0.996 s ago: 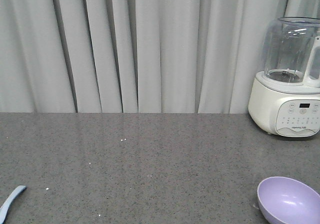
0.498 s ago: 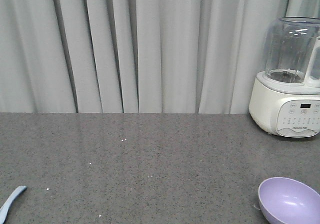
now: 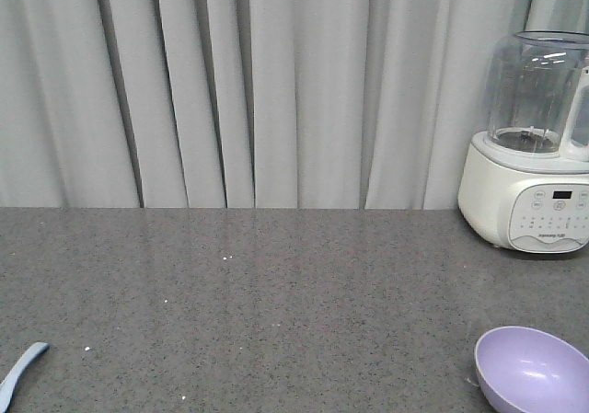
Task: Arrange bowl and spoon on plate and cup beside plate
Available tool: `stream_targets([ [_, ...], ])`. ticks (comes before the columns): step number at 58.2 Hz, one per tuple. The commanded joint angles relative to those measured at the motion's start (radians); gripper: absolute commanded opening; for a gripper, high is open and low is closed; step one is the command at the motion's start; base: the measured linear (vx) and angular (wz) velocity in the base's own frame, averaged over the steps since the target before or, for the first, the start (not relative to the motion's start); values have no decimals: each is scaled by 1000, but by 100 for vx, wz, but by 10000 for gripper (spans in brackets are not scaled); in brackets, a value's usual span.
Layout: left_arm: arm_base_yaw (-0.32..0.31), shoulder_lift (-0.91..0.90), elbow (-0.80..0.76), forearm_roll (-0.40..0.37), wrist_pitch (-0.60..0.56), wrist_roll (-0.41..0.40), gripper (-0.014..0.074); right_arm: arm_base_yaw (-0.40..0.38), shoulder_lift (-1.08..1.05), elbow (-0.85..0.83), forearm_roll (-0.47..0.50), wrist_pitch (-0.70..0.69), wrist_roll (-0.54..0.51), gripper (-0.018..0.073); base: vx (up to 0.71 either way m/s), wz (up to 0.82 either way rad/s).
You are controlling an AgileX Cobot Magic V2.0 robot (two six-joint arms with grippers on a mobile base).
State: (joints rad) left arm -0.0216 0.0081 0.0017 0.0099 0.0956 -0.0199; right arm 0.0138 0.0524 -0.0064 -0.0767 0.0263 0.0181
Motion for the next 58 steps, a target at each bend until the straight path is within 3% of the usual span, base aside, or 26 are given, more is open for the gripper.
stream_targets([
  [1, -7, 16, -118, -10, -103, -9, -6, -6, 24, -121, -3, -65, -7, -9, 0, 0],
  [14, -7, 63, -436, -10, 108, -11, -6, -6, 144, -459, -6, 225, -44, -9, 0, 0],
  [28, -7, 343, -692, -4, 475, -9, -6, -6, 380, -692, -29, 570, -49, -9, 0, 0],
  [41, -7, 486, -691, -10, 563, -9, -6, -6, 507, -691, -28, 706, -45, -9, 0, 0],
  [58, -7, 526, -691, -10, 572, -9, 4, -6, 561, -691, -28, 719, -46, 40, 0, 0],
])
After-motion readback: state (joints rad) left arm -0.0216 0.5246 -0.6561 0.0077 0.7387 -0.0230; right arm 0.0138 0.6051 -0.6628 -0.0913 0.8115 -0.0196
